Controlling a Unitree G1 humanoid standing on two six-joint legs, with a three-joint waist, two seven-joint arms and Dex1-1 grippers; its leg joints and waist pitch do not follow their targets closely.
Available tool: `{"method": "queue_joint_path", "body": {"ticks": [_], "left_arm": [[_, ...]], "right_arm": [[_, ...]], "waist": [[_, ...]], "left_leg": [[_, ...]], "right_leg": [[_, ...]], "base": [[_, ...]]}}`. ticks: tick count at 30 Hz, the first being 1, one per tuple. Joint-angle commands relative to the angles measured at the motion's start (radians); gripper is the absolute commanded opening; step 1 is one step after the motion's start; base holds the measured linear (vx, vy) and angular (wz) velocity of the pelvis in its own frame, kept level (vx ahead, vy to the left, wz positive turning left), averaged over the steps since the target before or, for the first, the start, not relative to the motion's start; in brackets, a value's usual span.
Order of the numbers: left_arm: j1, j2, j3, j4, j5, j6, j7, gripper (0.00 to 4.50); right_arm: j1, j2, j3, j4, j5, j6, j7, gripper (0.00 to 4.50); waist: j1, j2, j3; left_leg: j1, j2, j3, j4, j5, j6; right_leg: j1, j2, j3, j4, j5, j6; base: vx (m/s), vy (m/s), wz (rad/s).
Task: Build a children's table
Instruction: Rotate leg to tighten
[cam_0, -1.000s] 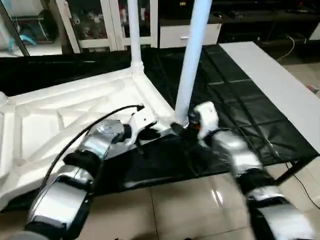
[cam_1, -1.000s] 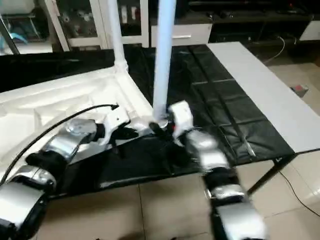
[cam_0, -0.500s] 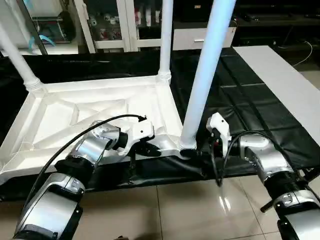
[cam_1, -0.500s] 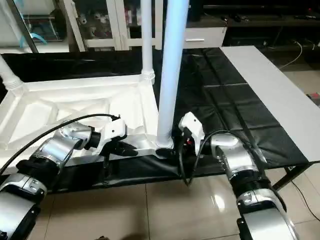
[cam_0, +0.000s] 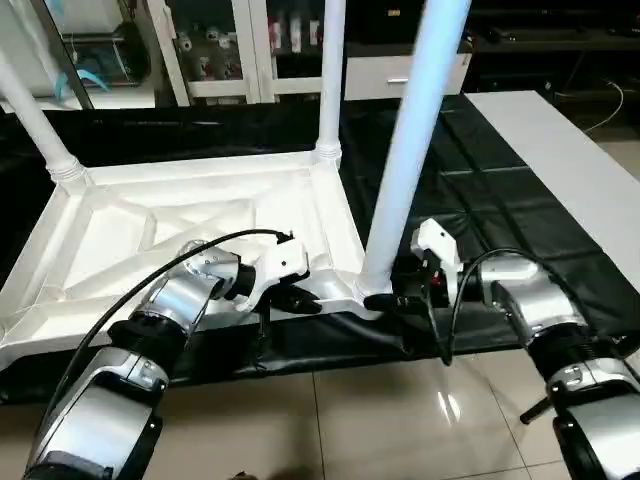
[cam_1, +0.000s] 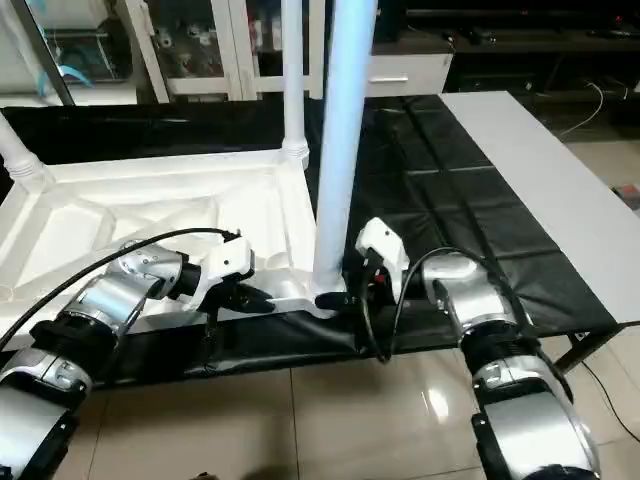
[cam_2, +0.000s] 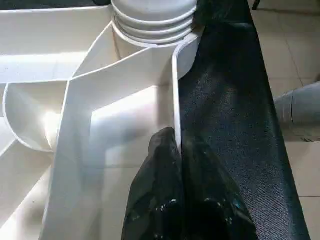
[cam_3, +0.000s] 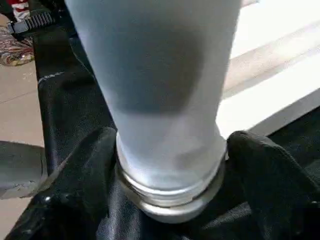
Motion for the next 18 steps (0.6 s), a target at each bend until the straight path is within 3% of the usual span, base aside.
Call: {"method": "queue_joint_path", "body": {"ticks": [1,2,14,18], "left_arm": [[0.037,0.009,-0.066,0.025,0.053,0.02,-0.031,0.0],[0.037,0.01,-0.068,0.026,0.054,0.021,-0.031,0.0],[0.048,0.019,-0.077,0.005,0.055,0.042,-0.037,0.0],[0.041,-0.003,-0.057,0.028,0.05,0.026,0.024,0.0]], "right_arm": [[-0.015,0.001,-0.006,-0.001,-0.008,-0.011,0.004,3.48],[-0.014,0.003,-0.004,-0.001,-0.008,-0.011,0.004,3.22],[-0.025,0.019,-0.009,0.04,-0.009,-0.044,0.013,2.74],[-0.017,0.049,-0.022,0.087,-0.046,-0.095,-0.159,2.72]], "waist": [[-0.001,0.007,-0.067],[-0.003,0.002,-0.067],[-0.003,0.001,-0.069],[-0.008,0.001,-0.064]], "left_leg": [[0.002,0.009,0.007,-0.059,-0.22,0.066],[0.001,0.008,0.009,-0.059,-0.222,0.066],[0.001,0.009,0.008,-0.058,-0.213,0.07],[-0.001,0.007,0.008,-0.06,-0.228,0.06]], "right_leg": [[0.056,-0.043,0.036,-0.05,-0.217,-0.259],[0.057,-0.042,0.036,-0.052,-0.213,-0.259],[0.057,-0.042,0.036,-0.047,-0.193,-0.269],[0.055,-0.043,0.036,-0.052,-0.235,-0.256]], "base": [[0.0,0.0,0.0],[0.0,0.0,0.0],[0.0,0.0,0.0],[0.0,0.0,0.0]]}}
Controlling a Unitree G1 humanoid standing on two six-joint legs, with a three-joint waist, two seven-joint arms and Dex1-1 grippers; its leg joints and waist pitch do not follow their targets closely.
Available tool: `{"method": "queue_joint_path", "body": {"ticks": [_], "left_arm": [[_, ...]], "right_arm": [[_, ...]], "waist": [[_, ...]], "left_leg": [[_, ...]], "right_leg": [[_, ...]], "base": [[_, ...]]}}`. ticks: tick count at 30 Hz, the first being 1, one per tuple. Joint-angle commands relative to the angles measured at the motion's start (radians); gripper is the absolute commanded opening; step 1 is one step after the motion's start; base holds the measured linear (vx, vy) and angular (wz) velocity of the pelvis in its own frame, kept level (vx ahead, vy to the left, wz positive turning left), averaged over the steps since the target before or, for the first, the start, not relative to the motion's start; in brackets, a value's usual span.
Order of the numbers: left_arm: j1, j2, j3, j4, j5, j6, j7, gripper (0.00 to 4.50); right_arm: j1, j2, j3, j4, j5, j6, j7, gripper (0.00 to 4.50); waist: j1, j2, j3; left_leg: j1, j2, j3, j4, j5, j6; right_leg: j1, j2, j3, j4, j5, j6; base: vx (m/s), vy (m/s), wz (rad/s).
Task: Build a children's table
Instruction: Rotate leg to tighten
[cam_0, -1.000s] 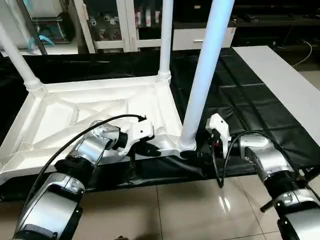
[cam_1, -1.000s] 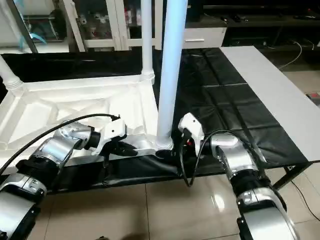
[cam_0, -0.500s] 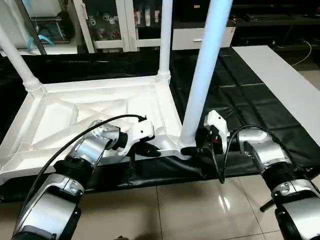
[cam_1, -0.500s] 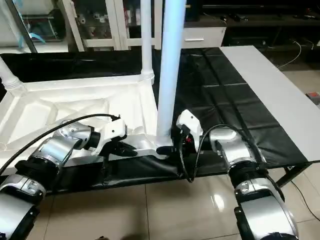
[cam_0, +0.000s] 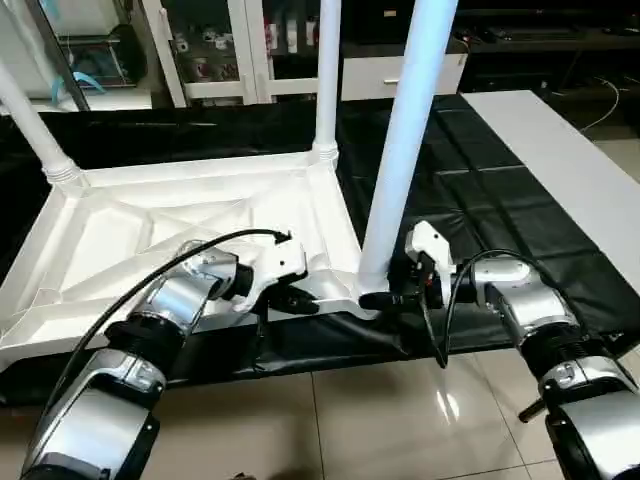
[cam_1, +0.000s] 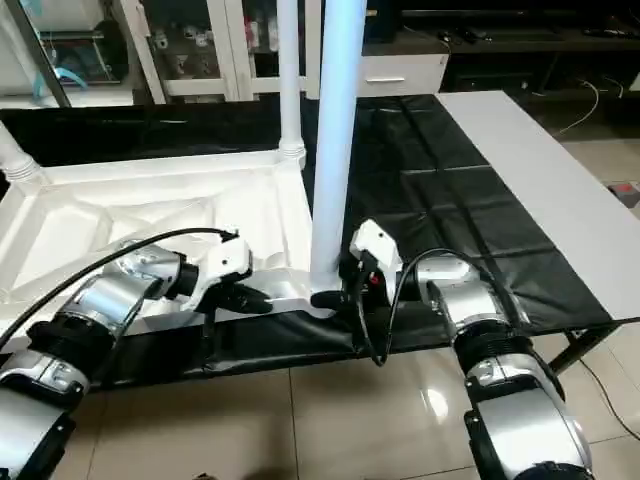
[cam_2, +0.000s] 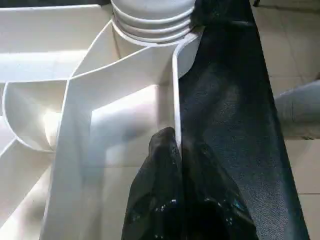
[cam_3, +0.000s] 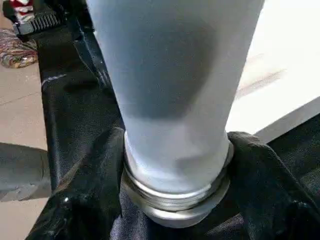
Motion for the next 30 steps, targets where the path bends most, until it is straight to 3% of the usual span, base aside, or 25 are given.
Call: {"method": "queue_joint_path", "body": {"ticks": [1,4,7,9,10,13,16,20,21,22,23,30], "left_arm": [[0.028,-0.022,-0.052,0.052,0.049,0.001,0.018,0.0],[-0.006,-0.064,-0.029,0.101,0.049,-0.012,0.107,0.0],[-0.029,-0.088,-0.026,0.124,0.056,-0.016,0.154,0.0],[-0.062,-0.123,-0.015,0.161,0.061,-0.018,0.233,0.0],[-0.062,-0.123,-0.015,0.161,0.061,-0.018,0.233,0.0],[-0.095,-0.144,-0.006,0.208,0.075,-0.028,0.3,0.0],[-0.112,-0.153,0.002,0.235,0.084,-0.033,0.336,0.0],[-0.127,-0.16,0.013,0.268,0.09,-0.038,0.383,0.0],[-0.131,-0.162,0.015,0.279,0.092,-0.042,0.39,0.0],[-0.133,-0.164,0.017,0.286,0.093,-0.045,0.399,0.0],[-0.132,-0.165,0.018,0.288,0.092,-0.046,0.399,0.0],[-0.124,-0.164,0.025,0.297,0.087,-0.054,0.406,0.0]], "right_arm": [[-0.005,0.021,-0.018,0.043,-0.039,-0.04,-0.153,2.72],[-0.002,0.076,-0.047,0.087,-0.047,-0.063,-0.339,2.71],[-0.001,0.114,-0.063,0.104,-0.053,-0.08,-0.46,2.71],[-0.024,0.175,-0.102,0.148,-0.056,-0.088,-0.683,2.7],[-0.024,0.175,-0.102,0.148,-0.056,-0.088,-0.683,2.7],[-0.064,0.243,-0.162,0.197,-0.029,-0.059,-0.925,2.7],[-0.091,0.295,-0.196,0.221,-0.009,-0.052,-1.045,2.7],[-0.128,0.37,-0.231,0.245,0.016,-0.048,-1.185,2.7],[-0.135,0.384,-0.239,0.251,0.018,-0.051,-1.226,2.7],[-0.139,0.394,-0.247,0.255,0.019,-0.057,-1.263,2.7],[-0.142,0.406,-0.249,0.258,0.017,-0.061,-1.294,2.7],[-0.162,0.454,-0.209,0.258,-0.036,-0.119,-1.315,2.7]], "waist": [[-0.006,-0.001,-0.06],[-0.017,0.001,-0.056],[-0.031,-0.001,-0.052],[-0.042,0.001,-0.052],[-0.045,0.001,-0.053],[-0.057,0.003,-0.053],[-0.06,0.006,-0.058],[-0.059,0.007,-0.062],[-0.057,0.006,-0.064],[-0.058,-0.002,-0.064],[-0.056,0.002,-0.066],[-0.047,-0.002,-0.07]], "left_leg": [[-0.001,0.005,0.007,-0.063,-0.259,0.049],[0.01,0.002,0.004,-0.066,-0.315,0.025],[0.007,-0.001,-0.003,-0.07,-0.347,0.021],[0.007,-0.003,-0.006,-0.07,-0.355,0.011],[0.006,-0.004,-0.007,-0.07,-0.356,0.008],[0.003,-0.007,-0.012,-0.071,-0.373,0.007],[0.001,-0.007,-0.011,-0.071,-0.36,0.009],[-0.002,-0.006,-0.005,-0.069,-0.316,0.02],[0.0,-0.006,-0.003,-0.068,-0.297,0.021],[-0.002,-0.005,-0.003,-0.068,-0.291,0.022],[-0.003,-0.005,-0.003,-0.067,-0.279,0.024],[-0.003,-0.004,0.004,-0.063,-0.198,0.05]], "right_leg": [[0.054,-0.044,0.034,-0.061,-0.301,-0.236],[0.044,-0.045,0.034,-0.077,-0.422,-0.195],[0.044,-0.045,0.028,-0.086,-0.494,-0.162],[0.039,-0.046,0.028,-0.091,-0.519,-0.147],[0.04,-0.046,0.027,-0.09,-0.519,-0.145],[0.04,-0.046,0.024,-0.093,-0.534,-0.136],[0.039,-0.045,0.028,-0.089,-0.472,-0.151],[0.041,-0.043,0.033,-0.074,-0.34,-0.199],[0.041,-0.044,0.035,-0.069,-0.313,-0.211],[0.043,-0.044,0.035,-0.068,-0.304,-0.212],[0.045,-0.045,0.035,-0.065,-0.29,-0.215],[0.049,-0.044,0.038,-0.048,-0.148,-0.246]], "base": [[0.0,0.0,0.0],[0.0,0.0,0.0],[0.0,0.0,0.0],[0.0,0.0,0.0],[0.0,0.0,0.0],[0.0,0.0,0.0],[0.0,0.0,0.0],[0.0,0.0,0.0],[0.0,0.0,0.0],[0.0,0.0,0.0],[0.0,0.0,0.0],[0.0,0.0,0.0]]}}
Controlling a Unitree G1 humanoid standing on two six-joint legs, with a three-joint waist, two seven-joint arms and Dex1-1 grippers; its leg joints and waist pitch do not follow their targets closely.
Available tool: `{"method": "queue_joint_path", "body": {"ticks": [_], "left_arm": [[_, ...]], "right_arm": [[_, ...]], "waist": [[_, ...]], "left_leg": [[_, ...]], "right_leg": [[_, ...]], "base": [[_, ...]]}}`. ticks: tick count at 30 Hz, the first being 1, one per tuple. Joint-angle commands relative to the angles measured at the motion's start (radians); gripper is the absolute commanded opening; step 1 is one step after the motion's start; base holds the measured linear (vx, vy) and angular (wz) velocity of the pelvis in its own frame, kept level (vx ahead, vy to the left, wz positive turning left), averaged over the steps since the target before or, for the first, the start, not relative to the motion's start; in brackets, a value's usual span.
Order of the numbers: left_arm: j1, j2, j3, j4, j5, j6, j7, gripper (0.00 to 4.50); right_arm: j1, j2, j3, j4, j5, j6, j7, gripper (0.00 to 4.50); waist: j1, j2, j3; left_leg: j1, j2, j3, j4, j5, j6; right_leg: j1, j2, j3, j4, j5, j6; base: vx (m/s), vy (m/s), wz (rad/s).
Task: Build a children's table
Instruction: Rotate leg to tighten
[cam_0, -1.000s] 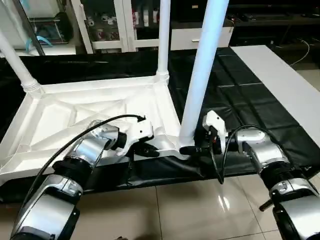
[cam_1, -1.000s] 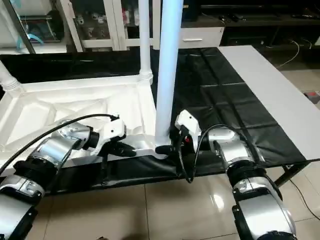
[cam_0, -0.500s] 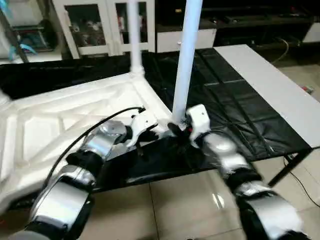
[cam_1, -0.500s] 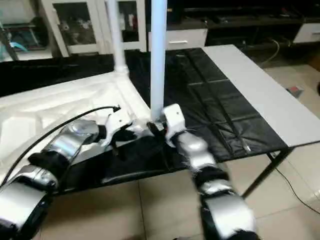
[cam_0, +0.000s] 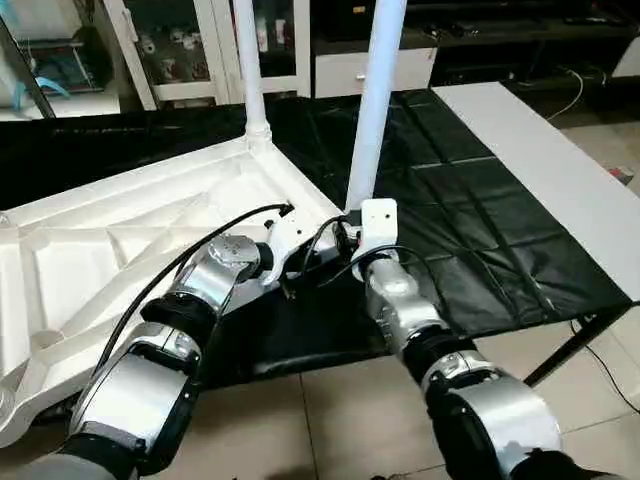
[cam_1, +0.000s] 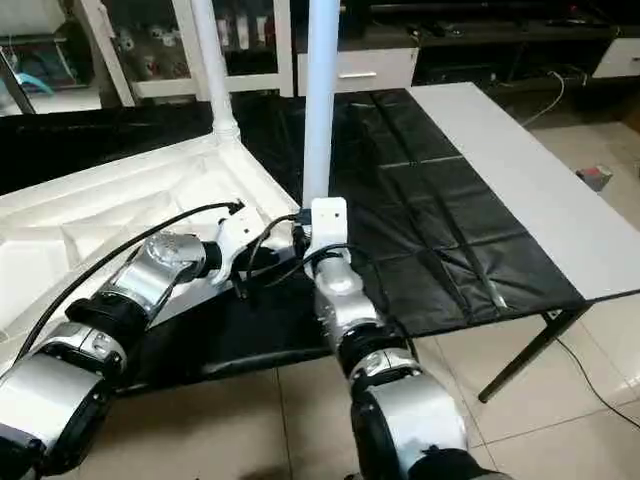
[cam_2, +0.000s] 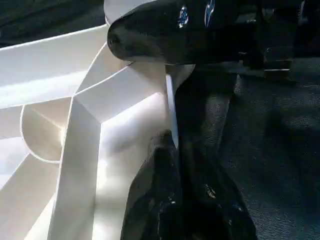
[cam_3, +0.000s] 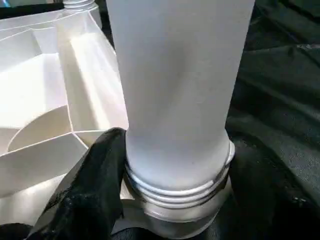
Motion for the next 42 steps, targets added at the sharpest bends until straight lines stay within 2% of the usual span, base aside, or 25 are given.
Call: {"method": "queue_joint_path", "body": {"ticks": [1,3,5,6,7,8,9,10,11,12,13,14,16,19,20,22,23,25,28,30,32,33,36,40,42], "left_arm": [[0.023,-0.016,-0.044,0.025,0.027,-0.011,-0.033,0.0],[0.021,-0.016,-0.042,0.036,0.027,-0.019,-0.033,0.0],[0.022,-0.014,-0.039,0.039,0.028,-0.024,-0.039,0.0],[0.022,-0.014,-0.039,0.039,0.028,-0.024,-0.039,0.0],[0.022,-0.014,-0.039,0.039,0.028,-0.024,-0.039,0.0],[0.023,-0.013,-0.039,0.038,0.027,-0.025,-0.042,0.0],[0.026,-0.01,-0.04,0.035,0.026,-0.027,-0.05,0.0],[0.029,-0.007,-0.042,0.031,0.026,-0.028,-0.059,0.0],[0.033,-0.003,-0.045,0.026,0.027,-0.028,-0.071,0.0],[0.034,-0.002,-0.046,0.025,0.027,-0.029,-0.075,0.0],[0.037,0.0,-0.048,0.022,0.027,-0.029,-0.084,0.0],[0.045,0.008,-0.055,0.012,0.029,-0.03,-0.109,0.0],[0.051,0.015,-0.061,0.005,0.03,-0.032,-0.13,0.0],[0.064,0.028,-0.075,-0.011,0.028,-0.029,-0.192,0.0],[0.076,0.037,-0.085,-0.03,0.021,-0.026,-0.243,0.0],[0.102,0.052,-0.099,-0.069,0.004,-0.039,-0.334,0.0],[0.102,0.052,-0.099,-0.069,0.004,-0.039,-0.334,0.0],[0.123,0.067,-0.12,-0.11,-0.005,-0.017,-0.414,0.0],[0.138,0.079,-0.135,-0.145,-0.006,0.013,-0.465,0.0],[0.142,0.082,-0.14,-0.154,-0.005,0.023,-0.477,0.0],[0.146,0.086,-0.144,-0.164,-0.002,0.031,-0.486,0.0],[0.15,0.09,-0.144,-0.176,-0.001,0.035,-0.486,0.0],[0.156,0.097,-0.144,-0.195,0.0,0.042,-0.486,0.0],[0.159,0.1,-0.144,-0.206,-0.001,0.049,-0.49,0.0],[0.163,0.104,-0.144,-0.217,-0.001,0.058,-0.494,0.0]], "right_arm": [[-0.036,-0.002,0.005,-0.001,-0.02,-0.013,-0.01,3.05],[-0.034,-0.018,-0.006,-0.022,-0.013,-0.046,0.03,3.42],[-0.028,-0.039,-0.014,-0.048,-0.004,-0.065,0.052,3.49],[-0.028,-0.039,-0.014,-0.048,-0.004,-0.065,0.052,3.67],[-0.028,-0.039,-0.014,-0.048,-0.004,-0.065,0.052,3.77],[-0.026,-0.053,-0.018,-0.059,0.001,-0.064,0.066,3.77],[-0.021,-0.074,-0.021,-0.078,0.008,-0.056,0.106,3.82],[-0.012,-0.102,-0.019,-0.098,0.016,-0.045,0.169,3.98],[-0.002,-0.131,-0.014,-0.117,0.023,-0.031,0.24,3.98],[0.001,-0.138,-0.011,-0.123,0.025,-0.026,0.266,4.2],[0.008,-0.155,-0.005,-0.134,0.029,-0.017,0.322,4.2],[0.027,-0.188,0.019,-0.16,0.036,0.008,0.457,4.2],[0.042,-0.214,0.039,-0.179,0.042,0.026,0.574,4.2],[0.064,-0.26,0.075,-0.2,0.046,0.052,0.746,4.2],[0.076,-0.293,0.098,-0.2,0.036,0.039,0.834,4.2],[0.103,-0.349,0.128,-0.216,0.037,0.027,0.992,4.2],[0.103,-0.349,0.128,-0.216,0.037,0.027,0.992,4.2],[0.118,-0.398,0.155,-0.217,0.024,0.001,1.116,4.2],[0.128,-0.434,0.166,-0.234,0.021,0.007,1.203,4.2],[0.128,-0.447,0.169,-0.238,0.02,0.013,1.231,4.2],[0.128,-0.471,0.179,-0.239,0.013,0.01,1.276,4.2],[0.127,-0.49,0.191,-0.236,0.009,0.006,1.311,4.2],[0.128,-0.512,0.21,-0.234,0.001,-0.004,1.362,4.2],[0.123,-0.506,0.2,-0.222,0.005,-0.001,1.353,3.85],[0.119,-0.498,0.187,-0.218,0.009,0.008,1.355,3.82]], "waist": [[0.002,-0.003,-0.069],[0.003,-0.003,-0.067],[0.005,-0.004,-0.066],[0.006,-0.003,-0.066],[0.009,-0.003,-0.067],[0.009,0.001,-0.067],[0.01,-0.002,-0.068],[0.011,0.001,-0.068],[0.013,-0.003,-0.069],[0.015,-0.005,-0.071],[0.014,-0.008,-0.07],[0.018,-0.007,-0.071],[0.023,-0.008,-0.07],[0.026,-0.007,-0.067],[0.03,-0.007,-0.066],[0.037,-0.009,-0.066],[0.037,-0.009,-0.066],[0.05,-0.009,-0.068],[0.056,-0.008,-0.063],[0.055,-0.009,-0.061],[0.056,-0.009,-0.06],[0.057,-0.007,-0.06],[0.056,-0.01,-0.061],[0.054,-0.011,-0.063],[0.054,-0.01,-0.063]], "left_leg": [[0.001,0.0,0.011,-0.063,-0.191,0.057],[0.001,0.0,0.012,-0.063,-0.203,0.061],[0.001,0.001,0.012,-0.064,-0.205,0.059],[0.003,0.001,0.012,-0.063,-0.207,0.061],[0.006,0.002,0.013,-0.063,-0.203,0.063],[0.005,0.002,0.013,-0.063,-0.198,0.063],[0.003,0.001,0.013,-0.062,-0.19,0.067],[0.003,0.001,0.014,-0.061,-0.193,0.076],[0.003,0.002,0.014,-0.059,-0.177,0.081],[0.0,0.001,0.014,-0.057,-0.165,0.094],[-0.001,0.0,0.015,-0.057,-0.164,0.103],[-0.001,0.001,0.015,-0.055,-0.161,0.12],[-0.004,0.003,0.014,-0.054,-0.154,0.132],[-0.003,0.006,0.015,-0.054,-0.18,0.122],[-0.002,0.008,0.016,-0.055,-0.192,0.109],[-0.003,0.011,0.015,-0.055,-0.2,0.108],[-0.002,0.012,0.017,-0.054,-0.201,0.109],[0.003,0.016,0.016,-0.054,-0.2,0.104],[0.011,0.015,0.019,-0.058,-0.234,0.089],[0.01,0.016,0.018,-0.06,-0.255,0.083],[0.016,0.016,0.019,-0.061,-0.272,0.076],[0.014,0.016,0.017,-0.062,-0.272,0.073],[0.008,0.015,0.015,-0.062,-0.263,0.076],[0.005,0.013,0.014,-0.061,-0.246,0.079],[0.006,0.015,0.014,-0.061,-0.245,0.078]], "right_leg": [[0.062,-0.043,0.041,-0.045,-0.145,-0.246],[0.061,-0.045,0.041,-0.048,-0.17,-0.243],[0.062,-0.045,0.041,-0.05,-0.188,-0.235],[0.061,-0.045,0.042,-0.051,-0.189,-0.234],[0.059,-0.044,0.043,-0.049,-0.179,-0.237],[0.06,-0.044,0.043,-0.047,-0.171,-0.24],[0.063,-0.043,0.042,-0.046,-0.154,-0.242],[0.064,-0.041,0.041,-0.045,-0.143,-0.246],[0.065,-0.042,0.042,-0.043,-0.123,-0.251],[0.069,-0.043,0.042,-0.04,-0.104,-0.259],[0.07,-0.041,0.041,-0.04,-0.101,-0.262],[0.072,-0.042,0.04,-0.04,-0.095,-0.266],[0.072,-0.044,0.04,-0.04,-0.101,-0.269],[0.07,-0.043,0.037,-0.045,-0.156,-0.266],[0.068,-0.044,0.037,-0.049,-0.195,-0.26],[0.07,-0.045,0.036,-0.05,-0.211,-0.262],[0.068,-0.045,0.037,-0.051,-0.212,-0.264],[0.067,-0.045,0.038,-0.046,-0.194,-0.272],[0.058,-0.044,0.04,-0.052,-0.237,-0.265],[0.06,-0.044,0.039,-0.055,-0.269,-0.254],[0.056,-0.044,0.04,-0.06,-0.299,-0.248],[0.057,-0.045,0.04,-0.059,-0.303,-0.244],[0.062,-0.045,0.039,-0.058,-0.299,-0.238],[0.063,-0.046,0.038,-0.059,-0.307,-0.23],[0.062,-0.046,0.038,-0.058,-0.304,-0.234]], "base": [[0.0,0.0,0.0],[0.0,0.0,0.0],[0.0,0.0,0.0],[0.0,0.0,0.0],[0.0,0.0,0.0],[0.0,0.0,0.0],[0.0,0.0,0.0],[0.0,0.0,0.0],[0.0,0.0,0.0],[0.0,0.0,0.0],[0.0,0.0,0.0],[0.0,0.0,0.0],[0.0,0.0,0.0],[0.0,0.0,0.0],[0.0,0.0,0.0],[0.0,0.0,0.0],[0.0,0.0,0.0],[0.0,0.0,0.0],[0.0,0.0,0.0],[0.0,0.0,0.0],[0.0,0.0,0.0],[0.0,0.0,0.0],[0.0,0.0,0.0],[0.0,0.0,0.0],[0.0,0.0,0.0]]}}
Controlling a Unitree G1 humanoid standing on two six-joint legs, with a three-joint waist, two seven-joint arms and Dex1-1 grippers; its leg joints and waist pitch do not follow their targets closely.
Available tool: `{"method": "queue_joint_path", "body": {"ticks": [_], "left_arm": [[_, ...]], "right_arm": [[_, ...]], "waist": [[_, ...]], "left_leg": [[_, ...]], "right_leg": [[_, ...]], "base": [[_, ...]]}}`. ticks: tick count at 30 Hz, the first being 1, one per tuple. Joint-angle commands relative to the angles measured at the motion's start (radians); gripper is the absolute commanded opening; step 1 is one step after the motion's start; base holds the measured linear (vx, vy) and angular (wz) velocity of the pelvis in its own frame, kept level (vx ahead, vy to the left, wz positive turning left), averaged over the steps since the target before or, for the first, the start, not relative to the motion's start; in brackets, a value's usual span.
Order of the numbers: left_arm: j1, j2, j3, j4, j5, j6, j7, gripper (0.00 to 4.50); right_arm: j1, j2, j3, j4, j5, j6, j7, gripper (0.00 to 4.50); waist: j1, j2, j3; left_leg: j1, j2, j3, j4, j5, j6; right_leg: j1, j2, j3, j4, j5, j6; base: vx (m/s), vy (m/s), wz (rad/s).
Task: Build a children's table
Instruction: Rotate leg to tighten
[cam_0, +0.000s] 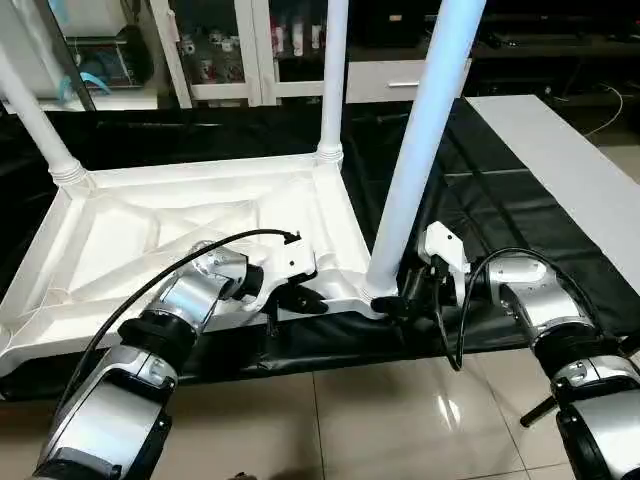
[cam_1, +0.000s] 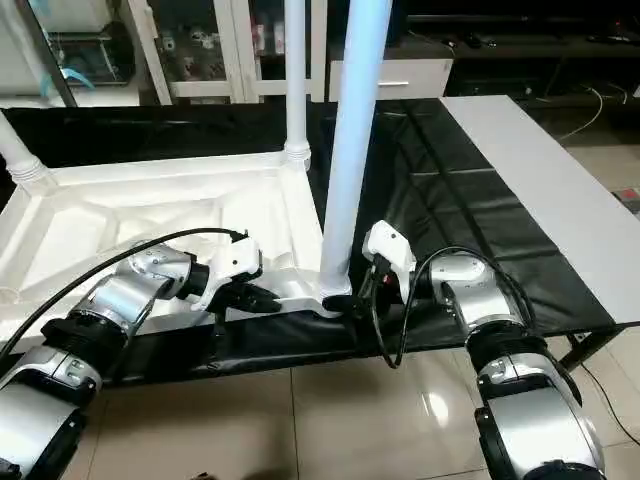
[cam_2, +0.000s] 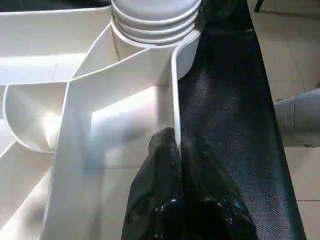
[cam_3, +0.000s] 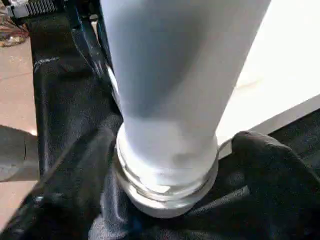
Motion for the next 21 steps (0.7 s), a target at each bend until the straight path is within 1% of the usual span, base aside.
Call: {"method": "queue_joint_path", "body": {"ticks": [1,2,4,6,7,9,10,13,19,20,21], "left_arm": [[0.04,0.004,-0.074,0.017,0.043,0.023,-0.05,0.0],[0.04,0.004,-0.074,0.017,0.043,0.023,-0.05,0.0],[0.047,0.01,-0.075,0.0,0.041,0.035,-0.054,0.0],[0.055,0.017,-0.077,-0.017,0.04,0.045,-0.058,0.0],[0.058,0.02,-0.076,-0.022,0.04,0.047,-0.059,0.0],[0.062,0.023,-0.077,-0.03,0.04,0.051,-0.059,0.0],[0.064,0.025,-0.077,-0.033,0.04,0.053,-0.06,0.0],[0.068,0.028,-0.078,-0.041,0.039,0.059,-0.062,0.0],[0.078,0.034,-0.083,-0.063,0.038,0.077,-0.068,0.0],[0.078,0.031,-0.084,-0.061,0.038,0.078,-0.064,0.0],[0.077,0.026,-0.081,-0.056,0.04,0.073,-0.051,0.0]], "right_arm": [[-0.009,0.007,-0.015,0.008,0.002,-0.005,-0.003,3.6],[-0.009,0.007,-0.015,0.008,0.002,-0.005,-0.003,3.49],[-0.015,0.012,-0.022,0.018,0.009,-0.003,-0.004,3.4],[-0.02,0.015,-0.025,0.024,0.015,0.002,0.004,3.16],[-0.021,0.016,-0.025,0.026,0.015,0.002,0.005,2.99],[-0.021,0.019,-0.026,0.028,0.013,0.002,0.008,2.95],[-0.022,0.02,-0.026,0.031,0.012,0.001,0.008,2.77],[-0.023,0.023,-0.026,0.037,0.01,-0.001,0.007,2.71],[-0.022,0.028,-0.032,0.042,0.015,-0.003,0.007,2.68],[-0.018,0.032,-0.04,0.044,0.019,-0.002,-0.01,2.68],[-0.015,0.041,-0.051,0.046,0.024,0.003,-0.042,2.68]], "waist": [[-0.002,-0.01,-0.063],[-0.002,-0.009,-0.063],[-0.001,-0.009,-0.064],[-0.002,-0.009,-0.066],[-0.001,-0.009,-0.066],[-0.002,-0.009,-0.065],[-0.002,-0.009,-0.065],[-0.002,-0.008,-0.064],[-0.004,-0.006,-0.065],[-0.004,-0.006,-0.064],[-0.005,-0.003,-0.064]], "left_leg": [[0.001,0.009,0.008,-0.066,-0.243,0.078],[0.0,0.009,0.008,-0.066,-0.24,0.078],[0.0,0.01,0.008,-0.066,-0.232,0.079],[-0.001,0.01,0.008,-0.064,-0.22,0.083],[-0.001,0.01,0.008,-0.065,-0.219,0.085],[-0.002,0.009,0.008,-0.064,-0.219,0.087],[-0.002,0.009,0.008,-0.064,-0.222,0.087],[0.0,0.01,0.008,-0.065,-0.229,0.083],[0.001,0.01,0.009,-0.065,-0.228,0.08],[0.001,0.01,0.008,-0.066,-0.229,0.08],[0.001,0.009,0.009,-0.065,-0.233,0.079]], "right_leg": [[0.049,-0.044,0.035,-0.059,-0.298,-0.237],[0.05,-0.044,0.035,-0.058,-0.293,-0.24],[0.05,-0.044,0.035,-0.055,-0.274,-0.244],[0.051,-0.043,0.035,-0.052,-0.243,-0.256],[0.052,-0.043,0.035,-0.051,-0.24,-0.257],[0.052,-0.043,0.035,-0.051,-0.237,-0.258],[0.052,-0.044,0.035,-0.052,-0.244,-0.257],[0.051,-0.044,0.035,-0.053,-0.257,-0.254],[0.051,-0.043,0.036,-0.051,-0.244,-0.258],[0.051,-0.042,0.035,-0.051,-0.244,-0.259],[0.05,-0.042,0.036,-0.053,-0.248,-0.257]], "base": [[0.0,0.0,0.0],[0.0,0.0,0.0],[0.0,0.0,0.0],[0.0,0.0,0.0],[0.0,0.0,0.0],[0.0,0.0,0.0],[0.0,0.0,0.0],[0.0,0.0,0.0],[0.0,0.0,0.0],[0.0,0.0,0.0],[0.0,0.0,0.0]]}}
